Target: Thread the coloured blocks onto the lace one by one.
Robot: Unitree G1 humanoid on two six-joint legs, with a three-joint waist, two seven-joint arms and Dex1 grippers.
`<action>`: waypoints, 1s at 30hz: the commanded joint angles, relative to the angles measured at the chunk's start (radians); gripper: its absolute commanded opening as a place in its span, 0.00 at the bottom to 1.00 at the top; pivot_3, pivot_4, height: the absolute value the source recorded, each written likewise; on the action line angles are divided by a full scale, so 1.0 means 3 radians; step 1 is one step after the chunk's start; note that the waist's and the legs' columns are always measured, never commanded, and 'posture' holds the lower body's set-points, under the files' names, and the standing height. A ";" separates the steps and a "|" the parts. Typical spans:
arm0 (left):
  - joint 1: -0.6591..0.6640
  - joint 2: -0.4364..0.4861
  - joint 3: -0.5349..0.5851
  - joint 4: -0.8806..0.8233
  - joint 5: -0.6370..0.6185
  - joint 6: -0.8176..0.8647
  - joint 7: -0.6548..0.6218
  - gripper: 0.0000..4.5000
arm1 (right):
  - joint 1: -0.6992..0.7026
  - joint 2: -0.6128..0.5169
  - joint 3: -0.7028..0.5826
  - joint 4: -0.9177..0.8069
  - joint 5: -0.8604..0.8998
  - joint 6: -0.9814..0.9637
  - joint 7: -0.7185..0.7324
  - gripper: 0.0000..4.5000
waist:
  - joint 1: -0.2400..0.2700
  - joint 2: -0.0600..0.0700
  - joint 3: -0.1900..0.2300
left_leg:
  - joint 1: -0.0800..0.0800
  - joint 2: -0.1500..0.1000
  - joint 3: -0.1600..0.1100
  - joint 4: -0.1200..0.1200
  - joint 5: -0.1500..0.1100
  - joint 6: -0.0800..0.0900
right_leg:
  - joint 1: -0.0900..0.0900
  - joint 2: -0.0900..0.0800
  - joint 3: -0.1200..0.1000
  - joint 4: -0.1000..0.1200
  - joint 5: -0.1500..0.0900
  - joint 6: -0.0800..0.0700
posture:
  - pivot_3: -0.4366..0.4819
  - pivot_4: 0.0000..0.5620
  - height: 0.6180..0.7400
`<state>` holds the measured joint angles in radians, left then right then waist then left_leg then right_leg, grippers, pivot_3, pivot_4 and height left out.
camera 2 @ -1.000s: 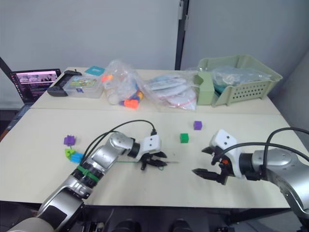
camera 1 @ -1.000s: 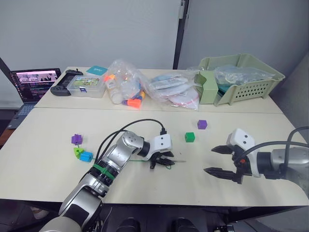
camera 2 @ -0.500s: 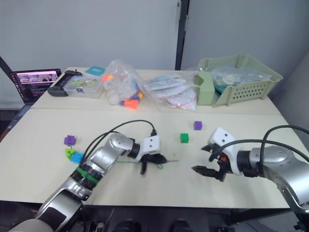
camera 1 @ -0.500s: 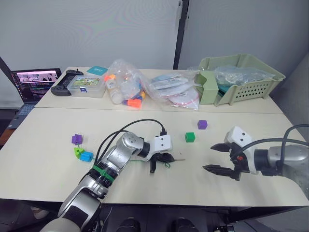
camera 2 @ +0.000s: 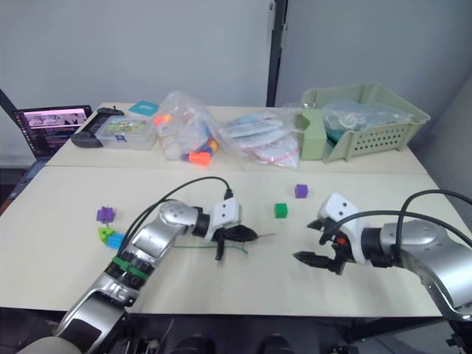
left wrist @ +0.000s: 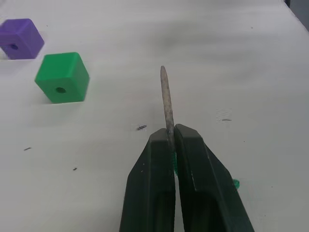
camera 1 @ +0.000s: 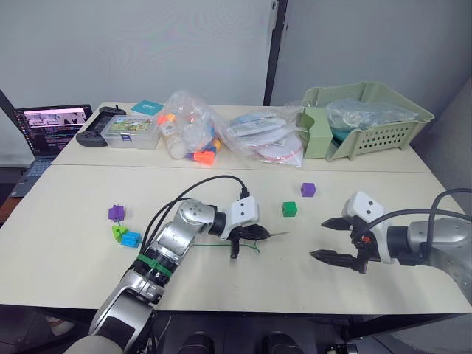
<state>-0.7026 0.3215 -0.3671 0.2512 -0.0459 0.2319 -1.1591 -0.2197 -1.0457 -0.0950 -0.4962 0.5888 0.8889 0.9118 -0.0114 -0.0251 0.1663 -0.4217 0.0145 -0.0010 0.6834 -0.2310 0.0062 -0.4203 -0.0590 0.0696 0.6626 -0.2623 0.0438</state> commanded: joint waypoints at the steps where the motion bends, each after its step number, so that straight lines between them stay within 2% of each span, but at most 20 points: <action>1: -0.0032 0.0043 0.0074 -0.0199 -0.0091 0.0053 -0.0015 0.01 | -0.0146 0.0001 -0.0018 0.0075 -0.0108 -0.0153 -0.0022 1.00 | -0.0001 0.0000 0.0000 | 0.0000 0.0000 0.0000 0.0000 0.0000 0.0000 | 0.0000 0.0000 0.0000 0.0000 0.0000 0.0000 | 0.48 0.27 0.98; 6: -0.0007 0.0253 0.0041 -0.0433 -0.0103 0.0243 -0.0106 0.01 | -0.0484 -0.0138 0.0444 0.0472 -0.0620 -0.0506 0.0116 1.00 | -0.0011 0.0001 0.0000 | 0.0001 0.0001 0.0001 0.0000 0.0000 0.0000 | -0.0001 0.0000 0.0000 0.0000 0.0000 0.0000 | 0.48 0.27 0.98; 10: -0.0032 0.0325 0.0022 -0.0543 -0.0113 0.0400 -0.0101 0.01 | -0.0920 -0.0088 0.0826 0.0985 -0.1034 -0.0895 0.0301 1.00 | -0.0010 0.0001 0.0000 | 0.0000 0.0001 0.0005 -0.0001 0.0000 0.0000 | -0.0004 0.0000 0.0002 -0.0001 0.0000 0.0000 | 0.48 0.27 0.98; 15: 0.0013 0.0382 0.0019 -0.0674 -0.0098 0.0579 -0.0034 0.01 | -0.1987 0.0374 0.1458 0.2374 -0.1811 -0.1781 0.0541 1.00 | -0.0041 0.0001 0.0000 | 0.0003 0.0002 0.0010 0.0000 0.0002 -0.0001 | -0.0004 0.0000 0.0004 -0.0001 0.0000 0.0000 | 0.48 0.27 0.98; 18: 0.0069 0.0385 0.0007 -0.0755 -0.0100 0.0634 0.0008 0.01 | -0.2380 0.0648 0.1590 0.3075 -0.2080 -0.2089 0.0535 1.00 | -0.0038 0.0001 0.0000 | 0.0003 0.0001 0.0008 -0.0004 0.0002 -0.0001 | -0.0006 0.0000 0.0004 0.0001 0.0001 -0.0001 | 0.48 0.27 0.98; 21: 0.0139 0.0391 0.0036 -0.0859 -0.0112 0.0715 0.0092 0.01 | -0.2688 0.1035 0.1325 0.3656 -0.2053 -0.1892 0.0106 1.00 | -0.0027 0.0002 -0.0001 | 0.0002 -0.0001 0.0006 -0.0008 0.0002 -0.0001 | -0.0008 -0.0003 0.0003 0.0005 0.0002 -0.0003 | 0.48 0.27 0.98; 23: 0.0181 0.0406 0.0057 -0.0912 -0.0111 0.0754 0.0147 0.01 | -0.2711 0.1174 0.1105 0.3768 -0.1974 -0.1771 -0.0128 1.00 | -0.0018 0.0002 -0.0001 | 0.0001 0.0000 0.0005 -0.0009 0.0002 -0.0001 | -0.0011 -0.0004 0.0003 0.0007 0.0004 -0.0006 | 0.48 0.27 0.98; 26: 0.0219 0.0424 0.0069 -0.0964 -0.0129 0.0797 0.0195 0.01 | -0.2497 0.1331 0.0749 0.3654 -0.1872 -0.1560 -0.0557 1.00 | 0.0019 0.0002 -0.0001 | -0.0002 0.0000 -0.0003 -0.0012 0.0002 -0.0001 | -0.0012 -0.0006 -0.0003 0.0007 0.0005 -0.0007 | 0.48 0.27 0.98; 30: 0.0220 0.0432 0.0057 -0.0973 -0.0159 0.0804 0.0228 0.01 | -0.2065 0.1621 0.0292 0.3186 -0.1694 -0.1250 -0.1113 1.00 | 0.0021 0.0003 -0.0001 | -0.0002 -0.0001 -0.0003 -0.0012 0.0002 -0.0001 | -0.0010 -0.0008 -0.0002 0.0007 0.0005 -0.0006 | 0.48 0.27 0.98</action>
<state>-0.6245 0.4522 -0.3669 -0.0053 -0.0808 0.4726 -1.1001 -0.8567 -0.5748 0.0494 0.5339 0.0492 0.4830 0.6453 -0.0050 -0.0243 0.1660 -0.4221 0.0138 -0.0019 0.6798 -0.2304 0.0061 -0.4232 -0.0613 0.0690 0.6647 -0.2608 0.0421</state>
